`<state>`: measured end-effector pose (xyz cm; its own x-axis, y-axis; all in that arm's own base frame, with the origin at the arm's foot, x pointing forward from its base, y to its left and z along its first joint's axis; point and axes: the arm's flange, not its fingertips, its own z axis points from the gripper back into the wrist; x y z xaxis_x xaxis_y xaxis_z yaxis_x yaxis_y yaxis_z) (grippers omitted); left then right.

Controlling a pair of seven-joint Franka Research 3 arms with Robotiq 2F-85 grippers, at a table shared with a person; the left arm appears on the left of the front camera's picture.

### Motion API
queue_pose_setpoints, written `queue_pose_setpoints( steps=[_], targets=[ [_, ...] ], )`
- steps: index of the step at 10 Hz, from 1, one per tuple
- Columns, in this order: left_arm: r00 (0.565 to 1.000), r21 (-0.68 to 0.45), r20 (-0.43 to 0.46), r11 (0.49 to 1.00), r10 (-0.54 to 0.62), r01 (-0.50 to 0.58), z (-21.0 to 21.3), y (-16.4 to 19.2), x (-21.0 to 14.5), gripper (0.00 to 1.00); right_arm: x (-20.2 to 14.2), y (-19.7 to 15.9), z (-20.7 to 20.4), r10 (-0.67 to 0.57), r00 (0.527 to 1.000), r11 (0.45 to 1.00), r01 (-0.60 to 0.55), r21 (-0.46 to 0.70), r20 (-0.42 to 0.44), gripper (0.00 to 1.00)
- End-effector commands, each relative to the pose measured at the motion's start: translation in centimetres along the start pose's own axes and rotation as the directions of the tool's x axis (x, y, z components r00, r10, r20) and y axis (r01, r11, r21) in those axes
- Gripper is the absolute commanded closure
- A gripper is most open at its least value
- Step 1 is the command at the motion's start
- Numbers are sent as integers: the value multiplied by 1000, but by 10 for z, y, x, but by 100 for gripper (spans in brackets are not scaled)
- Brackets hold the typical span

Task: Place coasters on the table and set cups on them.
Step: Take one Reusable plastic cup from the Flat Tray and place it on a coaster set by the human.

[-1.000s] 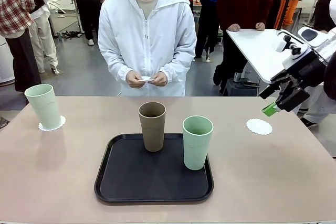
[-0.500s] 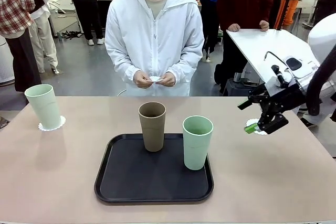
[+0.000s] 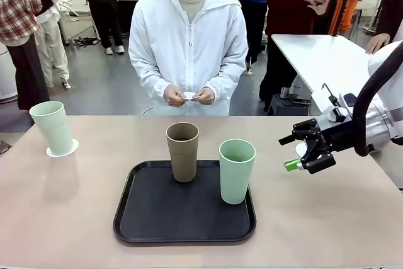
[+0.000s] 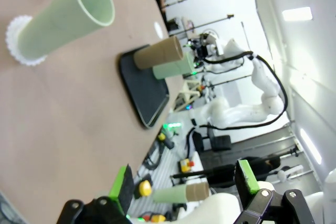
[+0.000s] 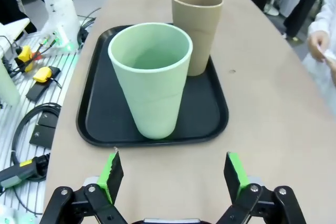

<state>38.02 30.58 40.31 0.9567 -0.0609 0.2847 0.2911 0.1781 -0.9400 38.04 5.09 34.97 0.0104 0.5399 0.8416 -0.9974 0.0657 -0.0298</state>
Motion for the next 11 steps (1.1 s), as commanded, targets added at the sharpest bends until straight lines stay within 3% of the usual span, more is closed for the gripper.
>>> queue_pose_setpoints(
  steps=[1, 8, 11],
  targets=[
    [1000, 8, 1, 1000, 6, -6, 1, -2, -1, 0, -6, -1, -9, 25, 998, 999, -27, 29, 63, 0],
    [1000, 8, 1, 1000, 6, -6, 1, -2, -1, 0, -5, 4, -6, -1, 1000, 999, 0, 43, 22, 0],
    [1000, 8, 1, 1000, 6, -6, 1, -2, -1, 0, -20, -5, -30, 31, 985, 999, -38, 34, 172, 0]
  ],
)
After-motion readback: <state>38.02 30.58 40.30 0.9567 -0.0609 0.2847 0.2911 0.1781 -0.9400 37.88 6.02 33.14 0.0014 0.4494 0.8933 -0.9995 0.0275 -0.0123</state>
